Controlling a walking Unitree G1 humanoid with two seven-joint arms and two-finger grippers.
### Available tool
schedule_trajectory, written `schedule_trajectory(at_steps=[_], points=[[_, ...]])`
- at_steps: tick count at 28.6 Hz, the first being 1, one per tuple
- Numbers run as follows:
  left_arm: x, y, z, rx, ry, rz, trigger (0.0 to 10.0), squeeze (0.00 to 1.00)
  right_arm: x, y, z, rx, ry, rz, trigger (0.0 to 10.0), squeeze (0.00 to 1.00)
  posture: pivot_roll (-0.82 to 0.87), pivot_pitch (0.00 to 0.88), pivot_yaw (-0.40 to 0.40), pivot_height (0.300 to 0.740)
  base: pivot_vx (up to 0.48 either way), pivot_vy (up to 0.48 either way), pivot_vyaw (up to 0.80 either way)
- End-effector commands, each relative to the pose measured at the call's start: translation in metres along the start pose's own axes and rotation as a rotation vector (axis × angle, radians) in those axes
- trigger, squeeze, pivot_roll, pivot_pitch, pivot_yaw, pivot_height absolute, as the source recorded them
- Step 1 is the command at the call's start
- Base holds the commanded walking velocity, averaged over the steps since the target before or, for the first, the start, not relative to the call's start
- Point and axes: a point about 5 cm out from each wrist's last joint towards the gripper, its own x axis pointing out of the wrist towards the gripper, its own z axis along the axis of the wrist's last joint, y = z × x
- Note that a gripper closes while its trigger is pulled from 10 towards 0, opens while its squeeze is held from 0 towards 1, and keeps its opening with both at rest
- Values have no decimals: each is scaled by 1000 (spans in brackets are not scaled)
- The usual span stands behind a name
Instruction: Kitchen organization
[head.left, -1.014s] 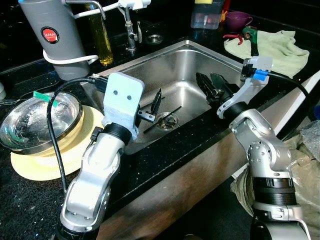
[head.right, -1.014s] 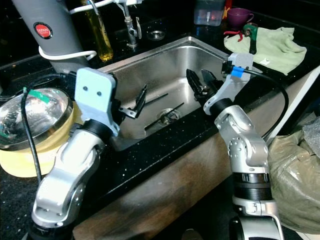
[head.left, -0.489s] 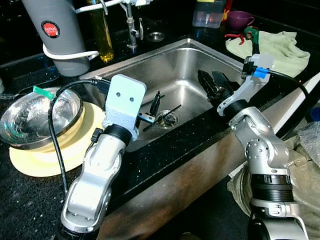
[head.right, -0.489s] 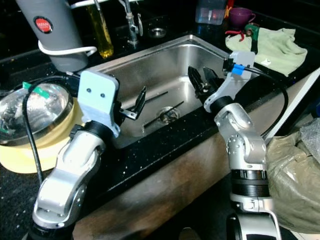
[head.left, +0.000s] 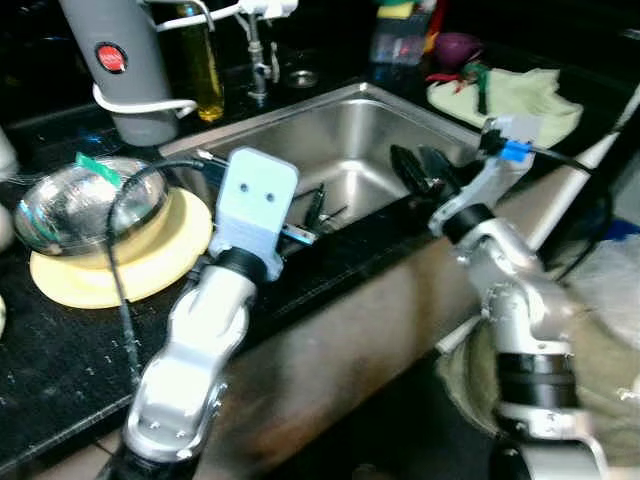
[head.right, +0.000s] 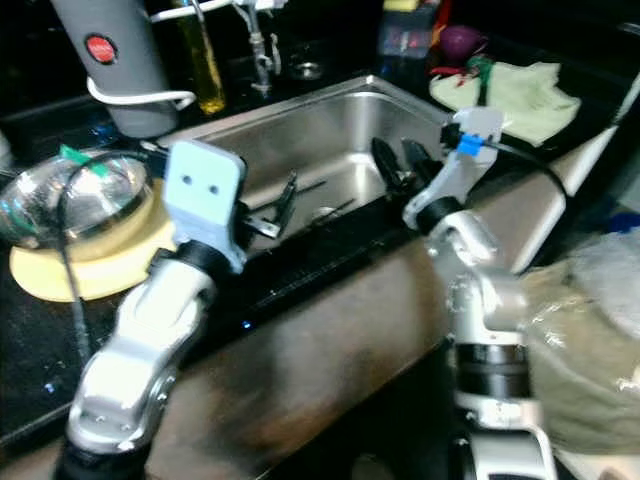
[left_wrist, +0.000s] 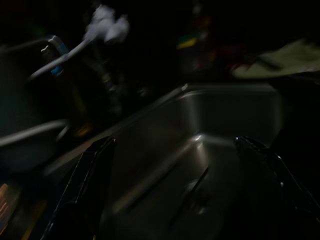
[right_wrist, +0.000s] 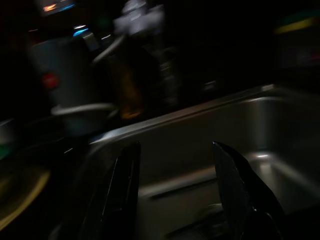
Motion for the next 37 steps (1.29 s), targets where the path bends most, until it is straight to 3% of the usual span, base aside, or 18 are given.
schedule_trajectory(at_steps=[1, 22, 29, 37], points=[[0, 0, -3, 11, 12, 6, 10000, 0, 0, 2, -3, -4, 13, 12, 10000, 0, 22, 51, -4, 740, -311, 0, 0], [3, 16, -6, 52, -5, 48, 10000, 0, -5, 2, -5, -50, 23, 43, 10000, 0, 17, 36, -1, 740, -15, 0, 705], [4, 22, -9, 73, 2, 69, 10000, 0, -2, -3, -4, -45, 15, -9, 10000, 0, 16, 33, -3, 740, 0, 0, 732], [4, 22, -9, 72, -3, 66, 10000, 0, 2, -7, 6, -46, -30, -44, 10000, 0, 15, 42, -2, 740, 0, 0, 0]])
